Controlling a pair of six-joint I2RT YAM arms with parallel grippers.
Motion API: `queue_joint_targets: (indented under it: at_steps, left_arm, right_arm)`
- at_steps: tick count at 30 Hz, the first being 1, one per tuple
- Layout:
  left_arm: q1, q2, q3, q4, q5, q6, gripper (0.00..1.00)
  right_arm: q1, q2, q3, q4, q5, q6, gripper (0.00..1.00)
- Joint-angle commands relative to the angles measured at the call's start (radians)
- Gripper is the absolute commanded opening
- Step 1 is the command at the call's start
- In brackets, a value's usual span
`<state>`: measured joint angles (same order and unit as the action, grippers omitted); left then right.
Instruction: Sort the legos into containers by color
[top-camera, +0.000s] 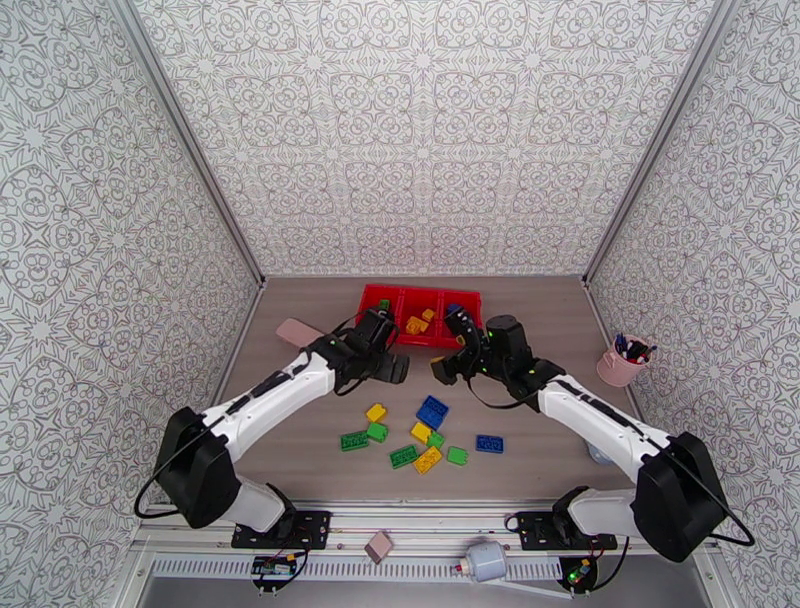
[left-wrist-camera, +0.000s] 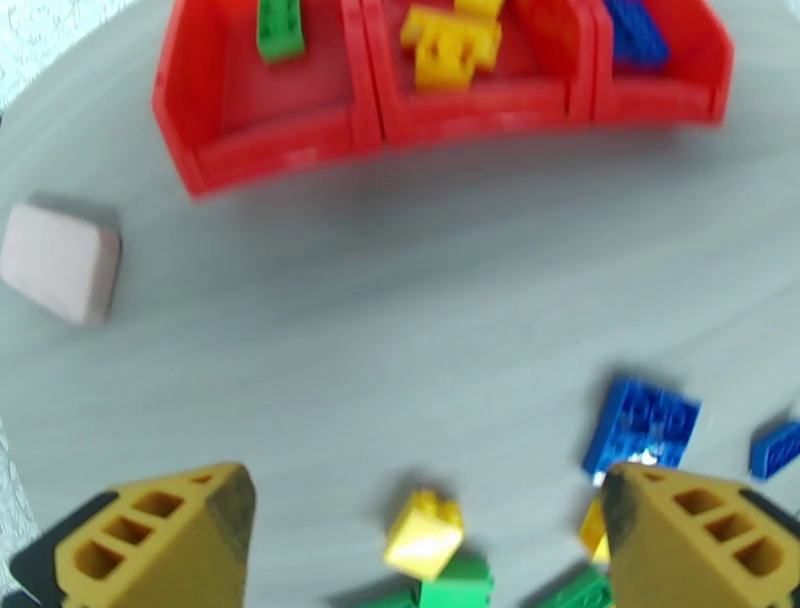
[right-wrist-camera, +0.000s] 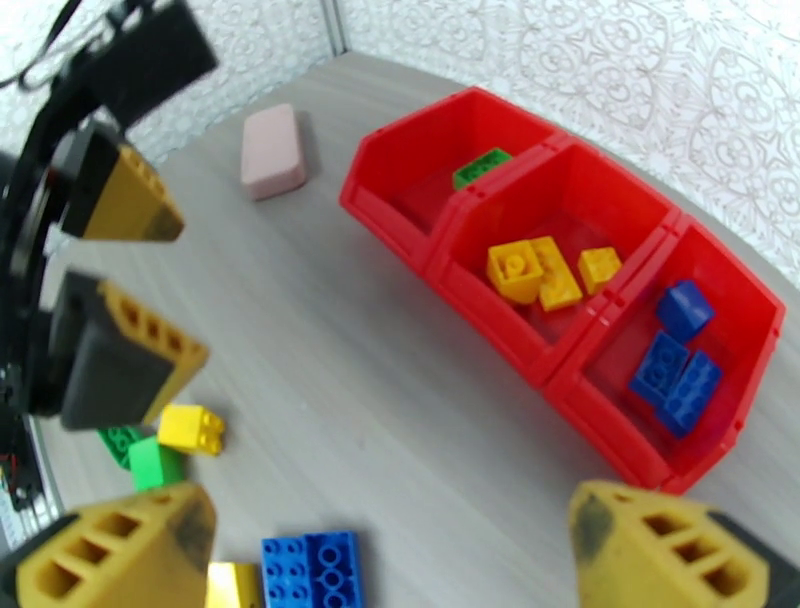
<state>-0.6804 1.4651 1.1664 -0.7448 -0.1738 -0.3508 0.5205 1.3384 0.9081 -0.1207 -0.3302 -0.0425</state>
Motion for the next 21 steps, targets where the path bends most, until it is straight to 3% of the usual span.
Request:
queue_joint_targets:
  at_steps: [1, 10, 21]
  left_arm:
    - [-0.028, -0.038, -0.071, -0.061, 0.051, -0.073, 0.95]
    - [-0.13, 0.023, -0.176, -0.041, 0.083, -0.135, 0.85]
    - [-0.164, 0.086, -0.259, 0.001, 0.041, -0.162, 0.72]
  right_arm:
    - [-0.002, -0.019, -0.018, -0.059, -0.046, -0.031, 0.97]
    - [-0.001, -0.001, -0.015, -0.067, -0.051, -0.031, 0.97]
    - [-0.001, 0.015, -0.027, -0.054, -0.058, -0.007, 0.97]
